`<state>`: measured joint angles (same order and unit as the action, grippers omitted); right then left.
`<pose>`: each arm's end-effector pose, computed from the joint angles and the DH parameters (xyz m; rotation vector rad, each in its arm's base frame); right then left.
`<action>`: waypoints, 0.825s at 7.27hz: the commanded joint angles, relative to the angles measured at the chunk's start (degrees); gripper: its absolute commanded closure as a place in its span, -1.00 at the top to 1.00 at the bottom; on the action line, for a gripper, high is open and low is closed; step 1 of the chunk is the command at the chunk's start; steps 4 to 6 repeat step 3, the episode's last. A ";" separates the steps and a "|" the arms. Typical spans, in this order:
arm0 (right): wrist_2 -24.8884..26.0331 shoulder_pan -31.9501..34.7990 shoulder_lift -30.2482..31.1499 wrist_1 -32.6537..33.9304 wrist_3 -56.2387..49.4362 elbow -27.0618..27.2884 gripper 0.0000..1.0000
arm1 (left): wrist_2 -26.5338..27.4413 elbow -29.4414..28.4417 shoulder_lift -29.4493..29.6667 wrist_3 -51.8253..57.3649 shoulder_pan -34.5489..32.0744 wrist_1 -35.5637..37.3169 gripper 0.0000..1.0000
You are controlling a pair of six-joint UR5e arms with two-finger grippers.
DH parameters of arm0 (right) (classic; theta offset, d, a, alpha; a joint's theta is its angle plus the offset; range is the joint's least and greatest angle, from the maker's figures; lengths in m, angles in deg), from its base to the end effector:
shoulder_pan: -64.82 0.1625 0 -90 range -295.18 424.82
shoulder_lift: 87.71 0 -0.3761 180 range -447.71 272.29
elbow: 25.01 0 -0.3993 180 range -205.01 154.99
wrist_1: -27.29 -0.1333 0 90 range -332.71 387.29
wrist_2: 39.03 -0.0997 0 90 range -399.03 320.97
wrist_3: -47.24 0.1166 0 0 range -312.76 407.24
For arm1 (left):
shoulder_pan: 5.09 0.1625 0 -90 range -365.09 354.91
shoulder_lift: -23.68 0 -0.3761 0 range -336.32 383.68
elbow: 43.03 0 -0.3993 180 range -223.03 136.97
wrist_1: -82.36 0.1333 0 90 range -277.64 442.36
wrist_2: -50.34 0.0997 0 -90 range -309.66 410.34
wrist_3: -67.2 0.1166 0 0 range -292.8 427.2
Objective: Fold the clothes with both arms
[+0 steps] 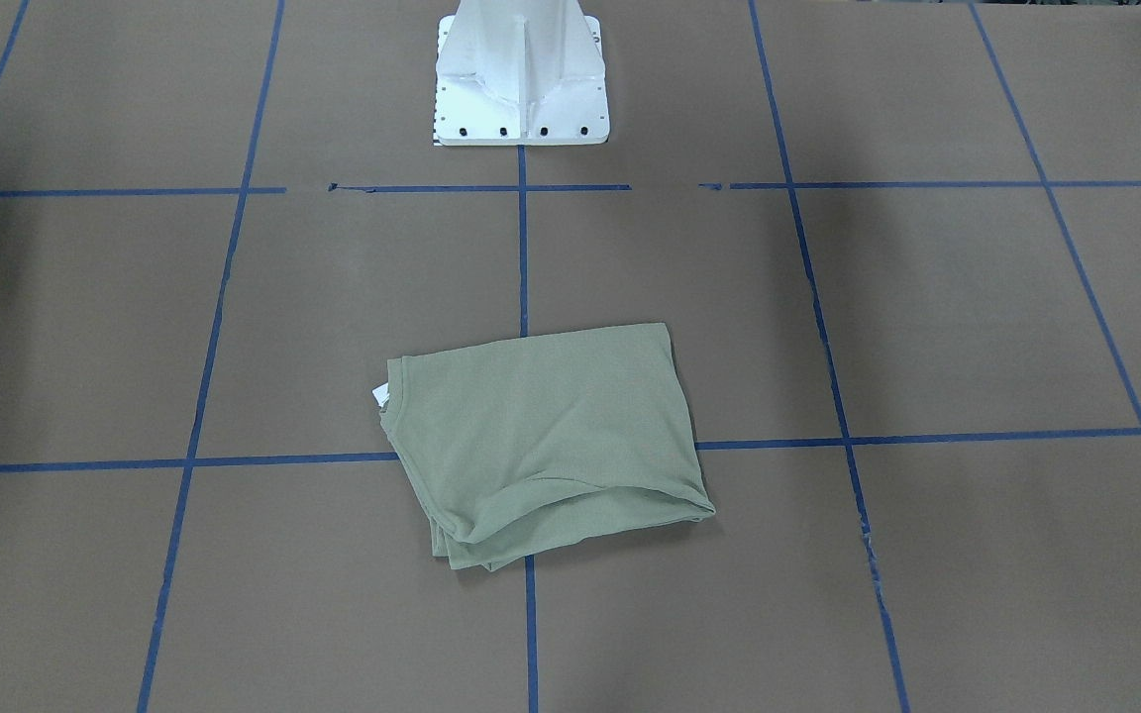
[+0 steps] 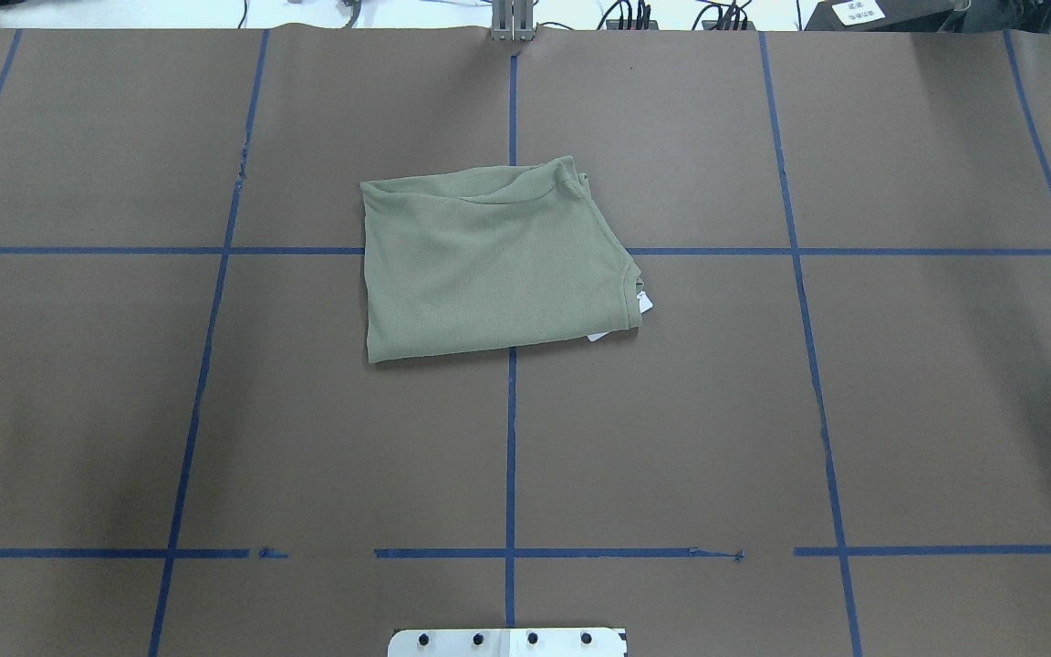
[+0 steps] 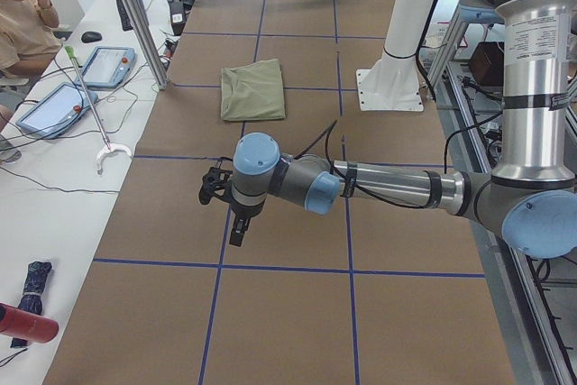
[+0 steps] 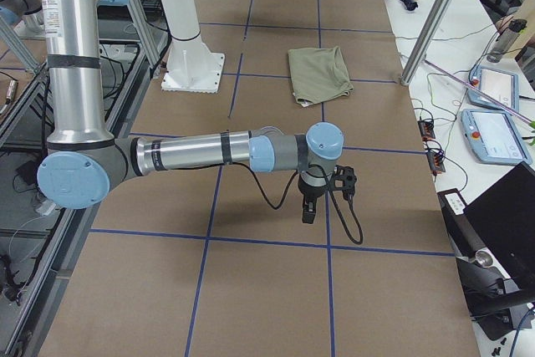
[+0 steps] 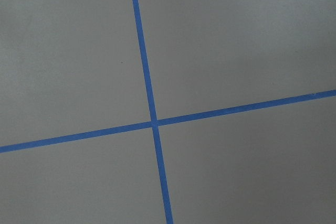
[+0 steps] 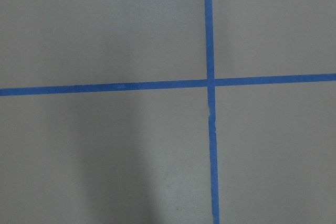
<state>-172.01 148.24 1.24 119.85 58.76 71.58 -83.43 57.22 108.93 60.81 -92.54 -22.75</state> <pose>-0.0049 -0.5123 0.5616 -0.0345 -0.7536 0.0488 -0.0308 -0.4911 0.5428 0.2819 0.7794 0.0742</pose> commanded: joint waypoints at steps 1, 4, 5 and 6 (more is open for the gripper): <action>0.00 -0.01 0.00 0.08 0.00 0.27 1.00 | -0.08 0.04 0.01 -0.11 0.00 -0.09 1.00; 0.00 -0.01 0.00 0.08 0.00 0.18 1.00 | -0.08 0.12 0.01 -0.02 0.00 -0.18 1.00; 0.00 -0.01 0.00 0.08 0.00 0.18 1.00 | -0.08 0.12 0.01 -0.02 0.00 -0.18 1.00; 0.00 -0.01 0.00 0.08 0.00 0.18 1.00 | -0.08 0.12 0.01 -0.02 0.00 -0.18 1.00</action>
